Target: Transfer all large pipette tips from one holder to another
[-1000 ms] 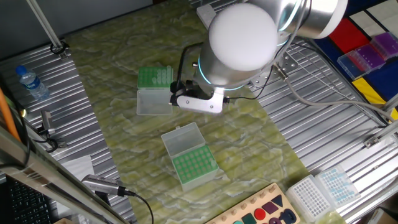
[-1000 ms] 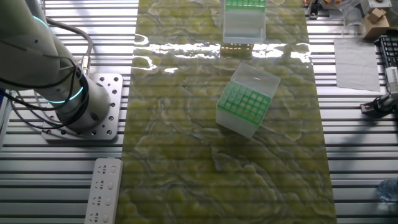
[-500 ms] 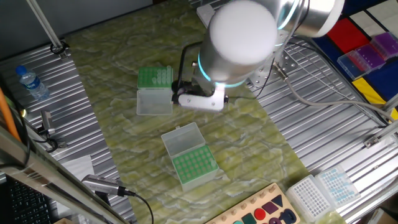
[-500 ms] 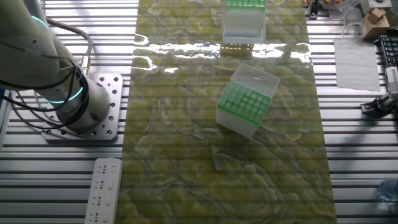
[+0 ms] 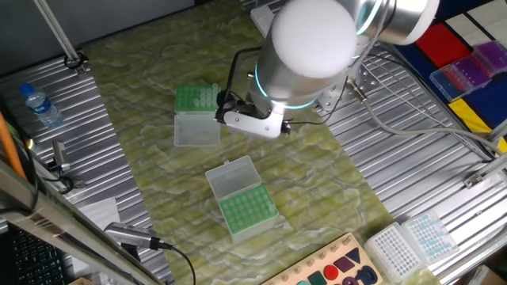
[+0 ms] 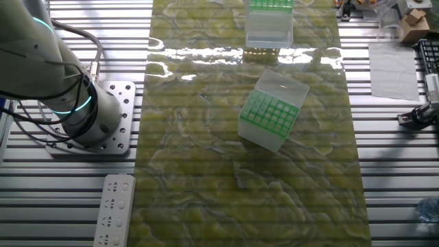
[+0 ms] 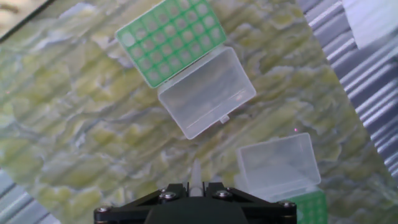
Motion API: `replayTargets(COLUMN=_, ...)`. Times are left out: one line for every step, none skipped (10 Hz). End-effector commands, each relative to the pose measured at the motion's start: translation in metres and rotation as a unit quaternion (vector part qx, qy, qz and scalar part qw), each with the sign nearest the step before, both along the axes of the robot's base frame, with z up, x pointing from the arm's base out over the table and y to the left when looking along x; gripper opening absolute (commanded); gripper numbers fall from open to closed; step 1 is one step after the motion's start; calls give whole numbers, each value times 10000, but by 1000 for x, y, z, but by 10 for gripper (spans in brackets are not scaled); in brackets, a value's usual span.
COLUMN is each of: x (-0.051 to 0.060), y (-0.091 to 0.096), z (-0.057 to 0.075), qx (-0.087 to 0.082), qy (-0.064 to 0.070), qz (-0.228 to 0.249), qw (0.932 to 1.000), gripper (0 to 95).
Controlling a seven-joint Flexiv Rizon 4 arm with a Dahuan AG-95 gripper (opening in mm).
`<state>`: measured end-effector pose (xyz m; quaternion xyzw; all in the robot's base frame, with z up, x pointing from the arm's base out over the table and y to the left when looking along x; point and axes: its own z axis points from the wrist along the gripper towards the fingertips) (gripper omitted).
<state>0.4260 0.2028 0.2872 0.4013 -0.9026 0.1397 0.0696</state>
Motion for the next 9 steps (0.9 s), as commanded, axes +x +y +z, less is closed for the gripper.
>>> replayTargets(x=-1, y=-2, z=-1, qx=51, qy=-84, qz=503, qw=9987, gripper=0)
replayTargets(x=-1, y=-2, z=-1, qx=54, qy=-84, qz=544, qw=9985, gripper=0)
replayTargets(x=-1, y=-2, z=-1, qx=59, qy=-69, qz=603, qw=9981, gripper=0)
replayTargets(x=-1, y=-2, z=-1, qx=89, qy=-46, qz=675, qw=9977, gripper=0)
replayTargets(x=-1, y=-2, z=-1, qx=94, qy=-32, qz=704, qw=9975, gripper=0)
replayTargets(x=-1, y=-2, z=-1, qx=81, qy=-34, qz=701, qw=9975, gripper=0)
replayTargets(x=-1, y=-2, z=-1, qx=80, qy=-39, qz=683, qw=9976, gripper=0)
replayTargets(x=0, y=-27, z=8, qx=87, qy=-41, qz=688, qw=9976, gripper=0)
replayTargets(x=-1, y=-41, z=14, qx=69, qy=-41, qz=686, qw=9976, gripper=0)
